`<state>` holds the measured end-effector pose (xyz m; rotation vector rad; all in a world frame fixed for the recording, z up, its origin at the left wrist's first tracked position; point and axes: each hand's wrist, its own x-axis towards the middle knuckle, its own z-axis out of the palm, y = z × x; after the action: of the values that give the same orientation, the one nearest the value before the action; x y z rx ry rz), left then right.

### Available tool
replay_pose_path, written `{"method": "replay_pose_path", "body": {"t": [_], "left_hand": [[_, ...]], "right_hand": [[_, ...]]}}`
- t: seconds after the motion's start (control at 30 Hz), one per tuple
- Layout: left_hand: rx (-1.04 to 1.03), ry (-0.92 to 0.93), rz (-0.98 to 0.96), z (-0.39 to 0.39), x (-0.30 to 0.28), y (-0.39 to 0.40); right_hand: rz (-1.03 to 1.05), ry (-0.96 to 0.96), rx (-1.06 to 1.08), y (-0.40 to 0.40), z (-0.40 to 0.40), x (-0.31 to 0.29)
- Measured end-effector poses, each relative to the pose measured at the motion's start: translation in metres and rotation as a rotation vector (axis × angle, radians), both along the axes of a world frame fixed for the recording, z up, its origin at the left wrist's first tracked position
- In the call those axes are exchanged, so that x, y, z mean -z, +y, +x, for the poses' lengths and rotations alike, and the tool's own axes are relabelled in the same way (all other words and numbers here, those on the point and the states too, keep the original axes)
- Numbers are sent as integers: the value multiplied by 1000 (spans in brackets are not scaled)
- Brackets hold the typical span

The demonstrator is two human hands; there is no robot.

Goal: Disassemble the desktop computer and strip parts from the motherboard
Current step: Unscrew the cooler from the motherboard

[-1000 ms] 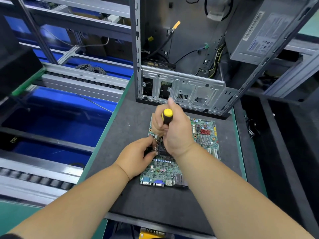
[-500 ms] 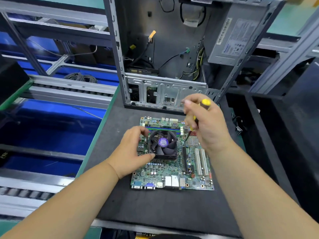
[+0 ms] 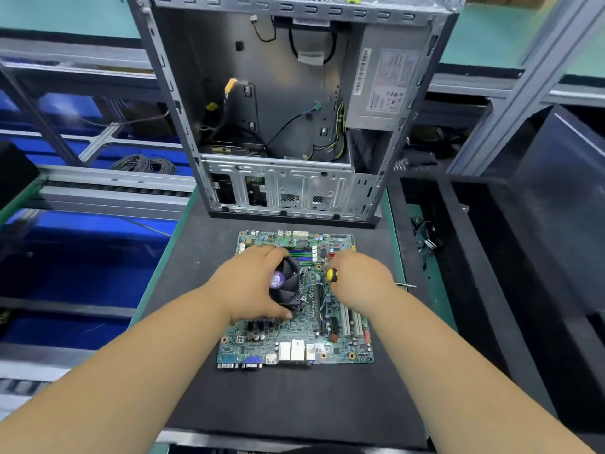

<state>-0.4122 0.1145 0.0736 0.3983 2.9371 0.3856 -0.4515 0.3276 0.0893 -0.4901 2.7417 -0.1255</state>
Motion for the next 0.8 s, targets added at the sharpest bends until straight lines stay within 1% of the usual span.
{"method": "replay_pose_path", "body": {"t": [0.17, 0.37, 0.53, 0.67, 0.73, 0.8], "left_hand": [[-19, 27, 43, 3, 4, -2], [-46, -101, 94, -13, -9, -5], [-43, -88, 86, -8, -4, -3], [-60, -29, 94, 3, 5, -2], [-55, 0, 82, 5, 4, -2], [-43, 40, 70, 8, 3, 0]], "right_hand": [[30, 27, -24, 2, 0, 1], [-56, -14, -42, 10, -4, 5], [-122, -61, -65, 19, -7, 8], [-383, -93, 168, 42, -12, 6], [-390, -66, 262, 59, -20, 4], [-315, -53, 348, 78, -29, 5]]}}
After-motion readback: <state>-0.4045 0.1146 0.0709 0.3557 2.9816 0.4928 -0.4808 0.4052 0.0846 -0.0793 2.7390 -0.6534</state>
